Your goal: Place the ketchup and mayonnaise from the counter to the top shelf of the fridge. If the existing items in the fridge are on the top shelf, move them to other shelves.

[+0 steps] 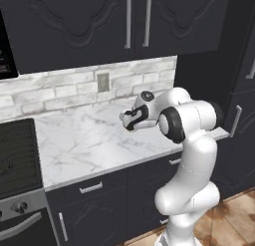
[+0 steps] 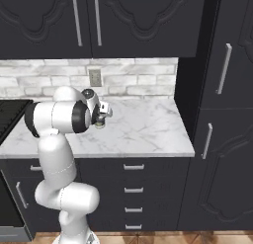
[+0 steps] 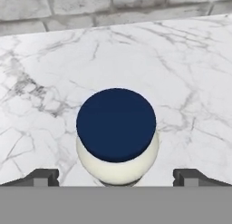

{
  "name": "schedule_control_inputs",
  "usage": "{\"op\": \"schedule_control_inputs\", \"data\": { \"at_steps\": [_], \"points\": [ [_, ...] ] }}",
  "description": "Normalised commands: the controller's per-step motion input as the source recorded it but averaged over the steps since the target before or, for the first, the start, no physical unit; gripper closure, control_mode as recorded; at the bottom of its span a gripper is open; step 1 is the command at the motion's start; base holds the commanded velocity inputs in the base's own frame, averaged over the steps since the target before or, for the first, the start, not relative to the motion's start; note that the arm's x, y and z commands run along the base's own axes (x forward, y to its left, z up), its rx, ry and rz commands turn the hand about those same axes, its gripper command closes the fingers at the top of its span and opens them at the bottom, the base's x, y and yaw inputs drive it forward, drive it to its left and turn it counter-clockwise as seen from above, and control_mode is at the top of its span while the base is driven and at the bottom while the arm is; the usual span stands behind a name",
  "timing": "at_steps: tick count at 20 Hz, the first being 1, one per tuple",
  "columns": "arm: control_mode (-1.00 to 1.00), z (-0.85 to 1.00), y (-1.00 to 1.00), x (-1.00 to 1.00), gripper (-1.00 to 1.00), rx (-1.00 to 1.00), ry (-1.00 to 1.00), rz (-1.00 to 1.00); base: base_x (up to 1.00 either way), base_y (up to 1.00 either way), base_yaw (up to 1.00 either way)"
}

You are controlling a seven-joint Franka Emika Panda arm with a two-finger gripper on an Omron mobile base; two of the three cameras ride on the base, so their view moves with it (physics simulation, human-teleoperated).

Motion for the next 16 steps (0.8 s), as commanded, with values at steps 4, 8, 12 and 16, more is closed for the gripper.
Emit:
{"op": "schedule_control_inputs", "data": {
  "at_steps": [4,8,12,16],
  "points": [
    [-1.00,-0.01,0.00,0.16,-1.00,0.00,0.00,0.00,0.00,0.00,0.00],
    [-1.00,-0.02,0.00,0.14,-1.00,0.00,0.00,0.00,0.00,0.00,0.00],
    [-1.00,-0.01,0.02,0.11,-1.00,0.00,0.00,0.00,0.00,0.00,0.00],
    [-1.00,-0.02,0.03,0.12,-1.00,0.00,0.00,0.00,0.00,0.00,0.00]
  ]
}}
